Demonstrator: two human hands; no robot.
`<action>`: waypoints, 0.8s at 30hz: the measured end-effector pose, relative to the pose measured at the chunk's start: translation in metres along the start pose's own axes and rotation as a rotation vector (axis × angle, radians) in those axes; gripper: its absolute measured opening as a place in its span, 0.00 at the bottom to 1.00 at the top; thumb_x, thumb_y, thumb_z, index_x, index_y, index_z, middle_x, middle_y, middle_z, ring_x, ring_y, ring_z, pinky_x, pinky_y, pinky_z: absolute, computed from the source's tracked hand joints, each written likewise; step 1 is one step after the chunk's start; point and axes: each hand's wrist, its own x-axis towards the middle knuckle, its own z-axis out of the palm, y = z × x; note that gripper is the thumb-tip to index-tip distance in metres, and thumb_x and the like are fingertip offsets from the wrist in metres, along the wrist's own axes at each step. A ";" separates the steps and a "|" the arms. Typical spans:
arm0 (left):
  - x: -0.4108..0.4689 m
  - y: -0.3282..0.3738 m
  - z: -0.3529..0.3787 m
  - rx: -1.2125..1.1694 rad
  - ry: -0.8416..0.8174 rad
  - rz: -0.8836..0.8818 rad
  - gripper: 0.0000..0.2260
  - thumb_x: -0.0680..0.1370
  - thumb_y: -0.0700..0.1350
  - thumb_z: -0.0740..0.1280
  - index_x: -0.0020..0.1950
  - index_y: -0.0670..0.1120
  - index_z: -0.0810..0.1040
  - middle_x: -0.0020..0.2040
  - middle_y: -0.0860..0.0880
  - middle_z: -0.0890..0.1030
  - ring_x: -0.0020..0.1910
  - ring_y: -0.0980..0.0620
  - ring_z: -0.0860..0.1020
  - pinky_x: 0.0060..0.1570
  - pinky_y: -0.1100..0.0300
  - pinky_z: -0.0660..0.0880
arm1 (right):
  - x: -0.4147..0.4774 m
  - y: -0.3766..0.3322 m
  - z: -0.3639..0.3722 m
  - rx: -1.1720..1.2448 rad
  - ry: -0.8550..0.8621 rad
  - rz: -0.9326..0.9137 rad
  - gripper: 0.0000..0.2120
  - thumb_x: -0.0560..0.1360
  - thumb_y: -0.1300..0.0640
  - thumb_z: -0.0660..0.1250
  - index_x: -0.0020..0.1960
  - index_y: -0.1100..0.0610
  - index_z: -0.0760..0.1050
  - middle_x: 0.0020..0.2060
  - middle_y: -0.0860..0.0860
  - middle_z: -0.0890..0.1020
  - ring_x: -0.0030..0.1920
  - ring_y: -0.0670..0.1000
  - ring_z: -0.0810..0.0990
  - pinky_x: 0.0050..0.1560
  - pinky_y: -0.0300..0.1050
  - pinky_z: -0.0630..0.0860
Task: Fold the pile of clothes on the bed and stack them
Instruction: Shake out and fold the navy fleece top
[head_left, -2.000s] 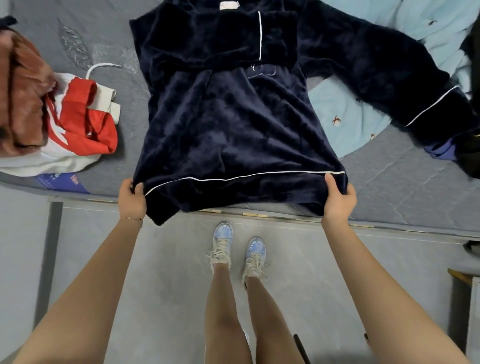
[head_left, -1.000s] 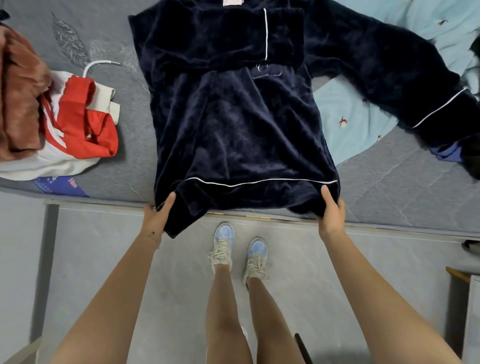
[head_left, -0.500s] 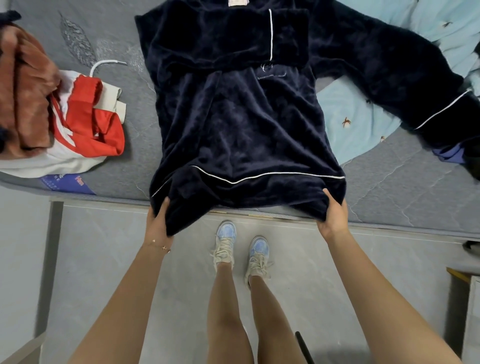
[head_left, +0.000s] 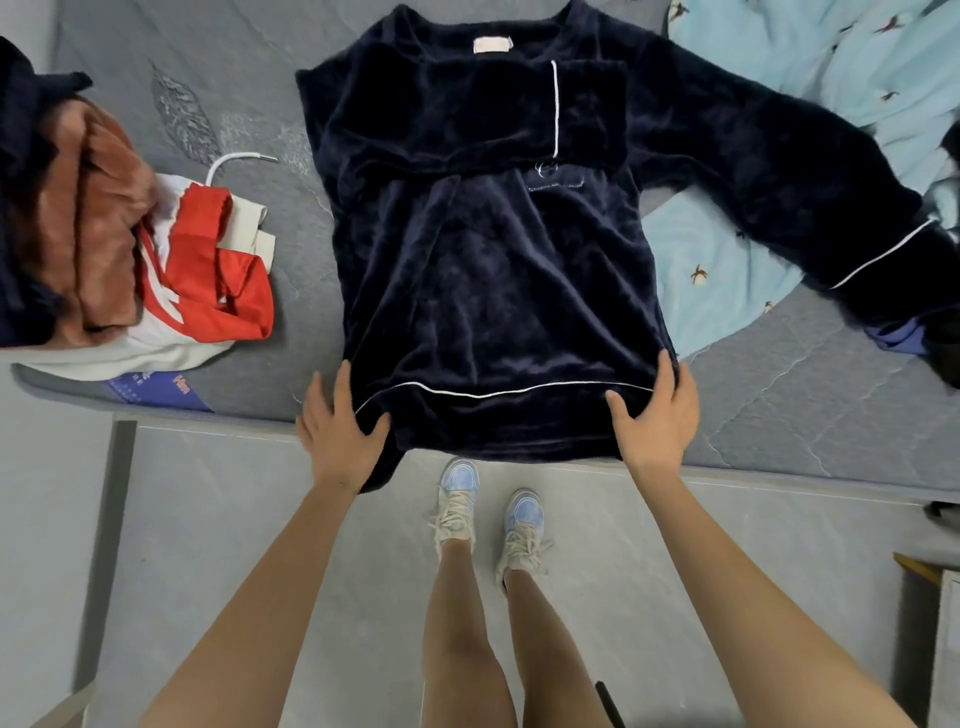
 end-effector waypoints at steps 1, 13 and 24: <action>0.006 0.003 -0.001 0.042 -0.015 0.061 0.38 0.75 0.48 0.72 0.80 0.52 0.56 0.79 0.40 0.54 0.77 0.39 0.53 0.74 0.40 0.48 | 0.003 -0.007 0.002 -0.025 -0.021 -0.054 0.38 0.76 0.48 0.70 0.79 0.54 0.56 0.77 0.59 0.58 0.77 0.59 0.55 0.76 0.57 0.52; 0.076 0.048 -0.019 0.141 -0.054 0.333 0.24 0.82 0.46 0.61 0.78 0.51 0.61 0.79 0.43 0.58 0.77 0.41 0.57 0.74 0.39 0.51 | 0.047 -0.072 0.007 -0.218 -0.174 -0.243 0.35 0.78 0.46 0.66 0.80 0.50 0.53 0.79 0.55 0.54 0.79 0.59 0.48 0.77 0.59 0.47; 0.161 0.094 -0.007 -0.122 0.009 0.021 0.22 0.83 0.44 0.58 0.78 0.45 0.60 0.77 0.39 0.59 0.76 0.41 0.60 0.72 0.46 0.59 | 0.113 -0.091 0.021 -0.183 -0.272 -0.238 0.34 0.79 0.44 0.63 0.80 0.49 0.52 0.80 0.54 0.50 0.79 0.57 0.44 0.78 0.56 0.44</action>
